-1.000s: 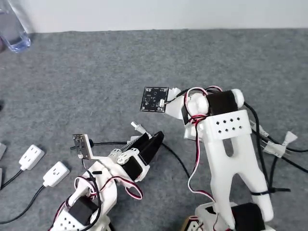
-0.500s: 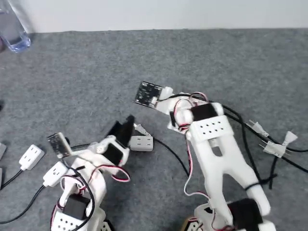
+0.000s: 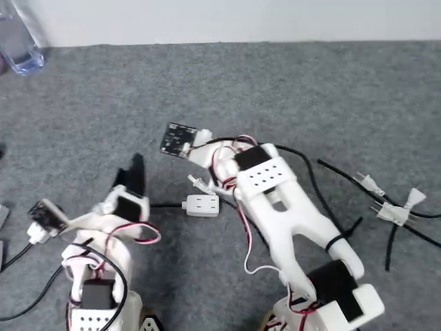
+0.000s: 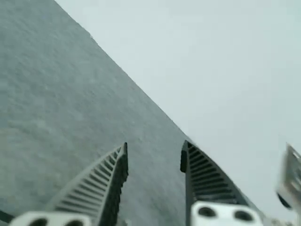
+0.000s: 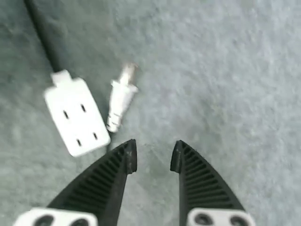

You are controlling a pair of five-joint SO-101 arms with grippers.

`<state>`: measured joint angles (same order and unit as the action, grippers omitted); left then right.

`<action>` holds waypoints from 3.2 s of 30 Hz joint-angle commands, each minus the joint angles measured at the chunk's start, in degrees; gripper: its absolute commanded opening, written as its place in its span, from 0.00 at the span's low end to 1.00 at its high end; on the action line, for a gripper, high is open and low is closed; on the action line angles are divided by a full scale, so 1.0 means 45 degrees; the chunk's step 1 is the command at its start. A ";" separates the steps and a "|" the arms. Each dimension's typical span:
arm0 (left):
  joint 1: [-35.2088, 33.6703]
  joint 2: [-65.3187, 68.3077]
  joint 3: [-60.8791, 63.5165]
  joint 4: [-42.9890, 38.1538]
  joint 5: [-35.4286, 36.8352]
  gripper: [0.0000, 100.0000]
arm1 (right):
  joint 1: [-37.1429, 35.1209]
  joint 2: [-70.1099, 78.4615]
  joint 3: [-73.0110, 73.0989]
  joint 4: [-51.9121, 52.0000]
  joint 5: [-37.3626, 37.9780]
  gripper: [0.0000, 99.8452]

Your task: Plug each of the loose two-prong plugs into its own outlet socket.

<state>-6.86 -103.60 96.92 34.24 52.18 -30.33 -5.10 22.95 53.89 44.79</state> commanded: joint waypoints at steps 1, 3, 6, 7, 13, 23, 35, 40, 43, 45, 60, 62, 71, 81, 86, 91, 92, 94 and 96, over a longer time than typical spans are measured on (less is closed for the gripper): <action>-0.1700 -0.0137 -0.0107 0.0078 -0.1114 0.17 | -0.0713 -0.0068 -0.0742 -0.0205 -0.0547 0.15; -0.2735 -0.0137 -0.0127 0.0371 -0.1563 0.17 | -0.1162 -0.0068 -0.0723 -0.0205 -0.0860 0.21; -0.3966 -0.0137 -0.0127 0.1055 -0.2344 0.17 | -0.1670 -0.0029 -0.0762 -0.0400 -0.0996 0.26; -0.4259 -0.0137 -0.0107 0.1211 -0.2676 0.17 | -0.1709 0.0029 -0.0762 -0.0596 -0.0996 0.25; -0.5021 -0.0137 -0.0107 0.2247 -0.3536 0.17 | -0.1651 0.2354 -0.2071 -0.0830 -0.1016 0.25; -0.5001 -0.0137 -0.0107 0.2462 -0.3536 0.17 | -0.1612 0.5812 -0.5255 0.0088 -0.1016 0.25; -0.4943 -0.0137 -0.0107 0.2598 -0.3536 0.17 | -0.0635 0.6418 -0.5294 0.0987 -0.1035 0.25; -0.4943 -0.0137 -0.0107 0.2598 -0.3536 0.17 | -0.0733 0.7004 -0.5314 0.0869 -0.1035 0.25; -0.4943 -0.0137 -0.0107 0.2598 -0.3536 0.17 | -0.0811 0.7121 -0.5314 0.0869 -0.1016 0.25; -0.4943 -0.0137 -0.0107 0.2598 -0.3536 0.17 | -0.0752 0.7121 -0.5314 0.0869 -0.0996 0.25; -0.4943 -0.0137 -0.0107 0.2598 -0.3536 0.17 | 0.0127 0.6222 -0.4943 0.1788 -0.0938 0.25; -0.4943 -0.0137 -0.0107 0.2598 -0.3536 0.17 | 0.0479 0.6085 -0.4474 0.1690 -0.0918 0.25; -0.4943 -0.0137 -0.0107 0.2598 -0.3536 0.17 | 0.1104 0.5382 -0.2852 0.1690 -0.0371 0.25; -0.4943 -0.0137 -0.0107 0.2598 -0.3536 0.17 | 0.1104 0.2842 0.0098 0.1709 0.0352 0.25; -0.4943 -0.0137 -0.0107 0.2598 -0.3536 0.17 | 0.1084 0.1748 0.0703 0.1788 0.0391 0.25; -0.4943 -0.0137 -0.0107 0.2598 -0.3536 0.17 | 0.1338 0.1846 0.1368 0.1280 0.0430 0.25; -0.4943 -0.0137 -0.0107 0.2598 -0.3536 0.17 | 0.1436 0.1924 0.1446 0.0987 0.0430 0.25; -0.4943 -0.0137 -0.0107 0.2598 -0.3536 0.17 | 0.1553 0.2081 0.1465 0.0596 0.0430 0.25; -0.4943 -0.0137 -0.0107 0.2598 -0.3536 0.17 | 0.1514 0.2061 0.1426 0.0361 0.0430 0.25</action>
<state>-29.01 -103.60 96.92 45.76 36.70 -24.00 5.36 29.98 57.58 46.11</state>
